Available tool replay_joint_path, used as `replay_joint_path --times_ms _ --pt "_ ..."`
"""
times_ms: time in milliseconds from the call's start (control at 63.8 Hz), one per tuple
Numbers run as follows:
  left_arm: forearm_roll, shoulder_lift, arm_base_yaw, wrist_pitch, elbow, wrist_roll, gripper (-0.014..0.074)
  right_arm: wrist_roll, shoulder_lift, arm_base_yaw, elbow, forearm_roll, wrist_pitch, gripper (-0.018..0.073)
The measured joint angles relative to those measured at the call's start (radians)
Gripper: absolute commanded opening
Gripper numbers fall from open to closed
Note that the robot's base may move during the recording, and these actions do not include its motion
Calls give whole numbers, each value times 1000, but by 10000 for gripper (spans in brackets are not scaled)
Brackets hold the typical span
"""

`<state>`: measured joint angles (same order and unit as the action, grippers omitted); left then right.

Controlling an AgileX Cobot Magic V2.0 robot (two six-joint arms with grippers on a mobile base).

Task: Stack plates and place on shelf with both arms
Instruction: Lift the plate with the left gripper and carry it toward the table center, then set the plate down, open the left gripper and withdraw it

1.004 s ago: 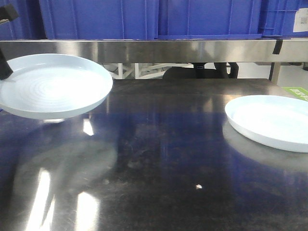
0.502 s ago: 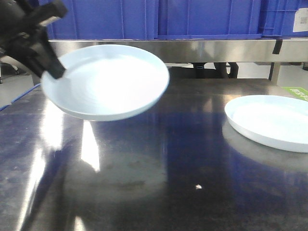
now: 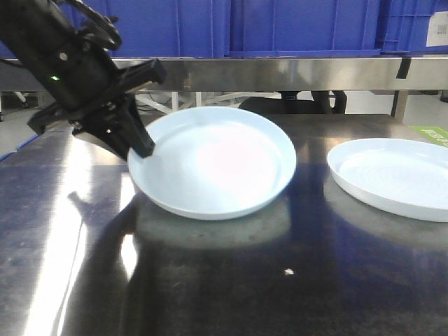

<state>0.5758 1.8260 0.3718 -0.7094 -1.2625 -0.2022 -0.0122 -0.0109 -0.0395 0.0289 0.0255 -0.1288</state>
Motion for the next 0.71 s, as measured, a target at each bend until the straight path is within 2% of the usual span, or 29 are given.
replay_joint_path --times_ms 314,549,706 --pt "9 27 12 2 0 0 91 0 0 0 0 0 0 56" --pt "11 19 12 4 0 0 311 0 0 0 0 0 0 56" --pt "11 -28 12 2 0 0 334 0 0 0 0 0 0 56"
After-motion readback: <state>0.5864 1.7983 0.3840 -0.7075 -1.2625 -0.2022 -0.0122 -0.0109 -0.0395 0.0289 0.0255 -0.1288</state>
